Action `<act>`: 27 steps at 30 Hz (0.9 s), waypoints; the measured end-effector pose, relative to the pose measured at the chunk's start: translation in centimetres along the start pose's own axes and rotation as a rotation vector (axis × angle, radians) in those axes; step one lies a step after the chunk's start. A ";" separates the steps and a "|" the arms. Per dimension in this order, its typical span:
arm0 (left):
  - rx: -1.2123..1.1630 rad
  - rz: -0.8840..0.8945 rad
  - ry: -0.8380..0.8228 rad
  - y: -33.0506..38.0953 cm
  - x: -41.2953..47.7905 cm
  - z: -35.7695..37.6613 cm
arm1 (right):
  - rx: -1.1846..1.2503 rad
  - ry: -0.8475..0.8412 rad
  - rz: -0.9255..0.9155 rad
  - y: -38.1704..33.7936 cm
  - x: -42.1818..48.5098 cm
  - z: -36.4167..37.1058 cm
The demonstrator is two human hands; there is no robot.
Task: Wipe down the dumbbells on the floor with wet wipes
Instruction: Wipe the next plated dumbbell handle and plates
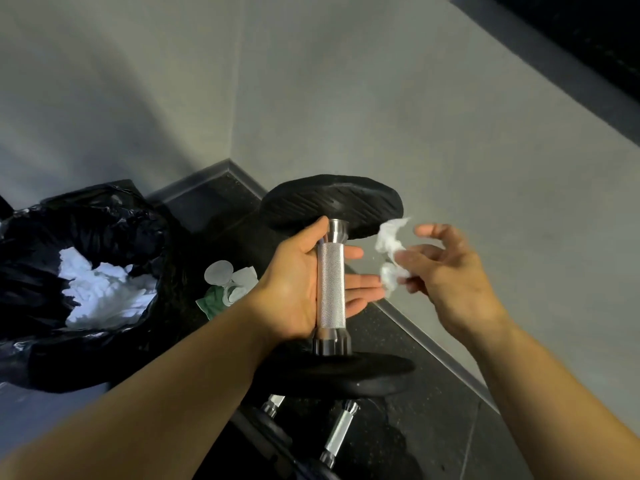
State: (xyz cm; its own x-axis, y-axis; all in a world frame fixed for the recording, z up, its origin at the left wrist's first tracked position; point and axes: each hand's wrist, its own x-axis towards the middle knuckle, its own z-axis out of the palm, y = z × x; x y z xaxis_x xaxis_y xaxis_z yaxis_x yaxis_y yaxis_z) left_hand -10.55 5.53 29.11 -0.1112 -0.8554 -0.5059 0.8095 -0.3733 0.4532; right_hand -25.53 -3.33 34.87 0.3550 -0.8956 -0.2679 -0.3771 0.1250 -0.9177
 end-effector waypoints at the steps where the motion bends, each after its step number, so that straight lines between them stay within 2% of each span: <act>1: 0.018 0.004 0.002 0.0 -0.1 0.0 | 0.057 -0.026 0.010 0.0 0.5 0.2; 3: 0.051 -0.004 -0.005 -0.2 0.0 0.1 | 0.122 -0.049 -0.017 -0.1 0.9 1.2; 6: 0.052 0.005 -0.011 -0.7 0.2 0.1 | 0.098 0.099 -0.152 -0.9 0.4 2.2; 12: 0.014 0.050 0.120 -1.6 1.3 0.5 | -0.322 0.253 -0.566 -2.1 -1.7 5.0; 19: -0.074 0.007 0.139 -1.0 0.9 0.2 | -0.751 0.062 -0.918 0.4 -1.2 5.1; 21: -0.112 0.039 0.104 -0.8 0.7 0.3 | -0.824 -0.051 -0.875 1.0 -1.1 5.6; 23: -0.146 0.059 0.110 -0.6 0.5 0.1 | -0.799 -0.189 -0.737 0.8 -1.0 5.9; 27: -0.130 0.012 0.233 -0.3 0.8 -0.2 | -0.756 -0.446 -0.536 1.6 -2.1 4.8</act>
State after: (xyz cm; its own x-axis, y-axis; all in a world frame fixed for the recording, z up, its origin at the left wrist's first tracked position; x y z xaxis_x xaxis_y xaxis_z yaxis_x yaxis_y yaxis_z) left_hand -10.76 5.02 28.42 0.0224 -0.7478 -0.6635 0.8789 -0.3016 0.3695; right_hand -22.81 0.78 32.59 0.8624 -0.4955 -0.1038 -0.4610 -0.6840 -0.5654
